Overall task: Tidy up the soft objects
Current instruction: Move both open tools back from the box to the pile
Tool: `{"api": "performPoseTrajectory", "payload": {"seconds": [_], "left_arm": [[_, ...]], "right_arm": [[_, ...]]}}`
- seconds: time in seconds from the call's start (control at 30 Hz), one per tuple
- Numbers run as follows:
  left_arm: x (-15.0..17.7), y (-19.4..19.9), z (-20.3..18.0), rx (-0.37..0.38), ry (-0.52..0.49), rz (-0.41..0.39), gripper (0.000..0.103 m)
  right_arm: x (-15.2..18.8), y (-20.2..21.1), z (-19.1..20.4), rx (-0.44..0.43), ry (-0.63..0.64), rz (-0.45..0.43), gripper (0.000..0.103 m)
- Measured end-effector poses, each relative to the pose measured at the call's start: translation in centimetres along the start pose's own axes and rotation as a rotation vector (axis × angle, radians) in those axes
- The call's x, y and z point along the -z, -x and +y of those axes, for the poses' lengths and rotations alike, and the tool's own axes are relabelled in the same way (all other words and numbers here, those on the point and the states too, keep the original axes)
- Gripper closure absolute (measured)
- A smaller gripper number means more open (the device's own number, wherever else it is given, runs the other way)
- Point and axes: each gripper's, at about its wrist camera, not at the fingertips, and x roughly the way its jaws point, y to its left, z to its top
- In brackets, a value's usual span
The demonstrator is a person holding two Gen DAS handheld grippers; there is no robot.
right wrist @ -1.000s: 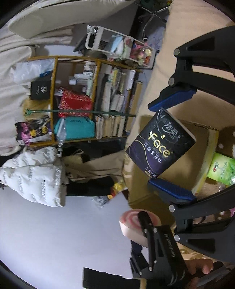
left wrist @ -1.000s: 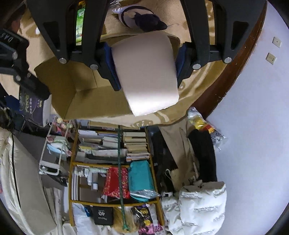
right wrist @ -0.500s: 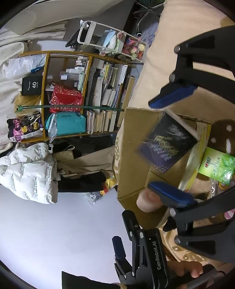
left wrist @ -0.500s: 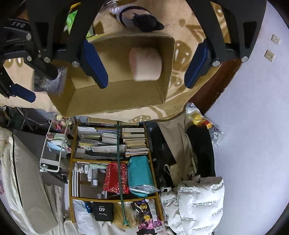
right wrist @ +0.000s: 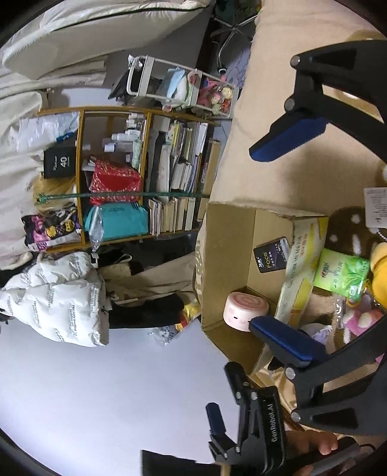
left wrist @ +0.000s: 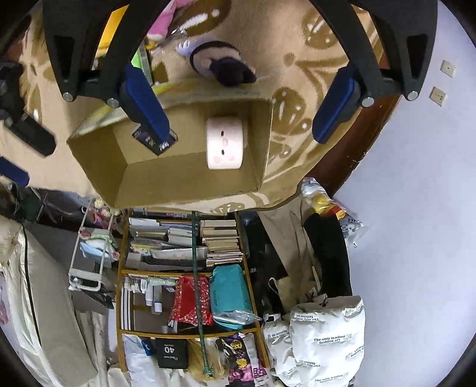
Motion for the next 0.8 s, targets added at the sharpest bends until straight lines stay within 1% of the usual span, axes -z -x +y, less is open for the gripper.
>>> {"api": "performPoseTrajectory", "payload": {"seconds": [0.07, 0.1, 0.3, 0.5, 0.67, 0.8], "left_arm": [[0.5, 0.6, -0.2, -0.006, -0.018, 0.011, 0.006], [0.8, 0.9, -0.3, 0.002, -0.02, 0.016, 0.006], [2.8, 2.9, 0.0, 0.042, 0.009, 0.037, 0.006], [5.1, 5.2, 0.2, 0.068, 0.028, 0.037, 0.006], [6.9, 6.8, -0.2, 0.043, 0.001, 0.019, 0.006], [8.1, 6.9, -0.1, 0.043, -0.014, 0.037, 0.006]], "right_arm": [[0.1, 0.9, -0.1, 0.002, -0.013, -0.003, 0.0], [0.1, 1.3, -0.2, 0.005, -0.016, -0.004, 0.0], [0.9, 3.6, 0.5, 0.035, 0.002, 0.0, 0.0], [2.4, 5.9, 1.1, 0.022, 0.003, 0.002, 0.0], [3.6, 7.4, 1.8, 0.019, 0.003, 0.014, 0.0], [4.3, 8.6, 2.3, 0.018, 0.006, 0.007, 0.0]]}}
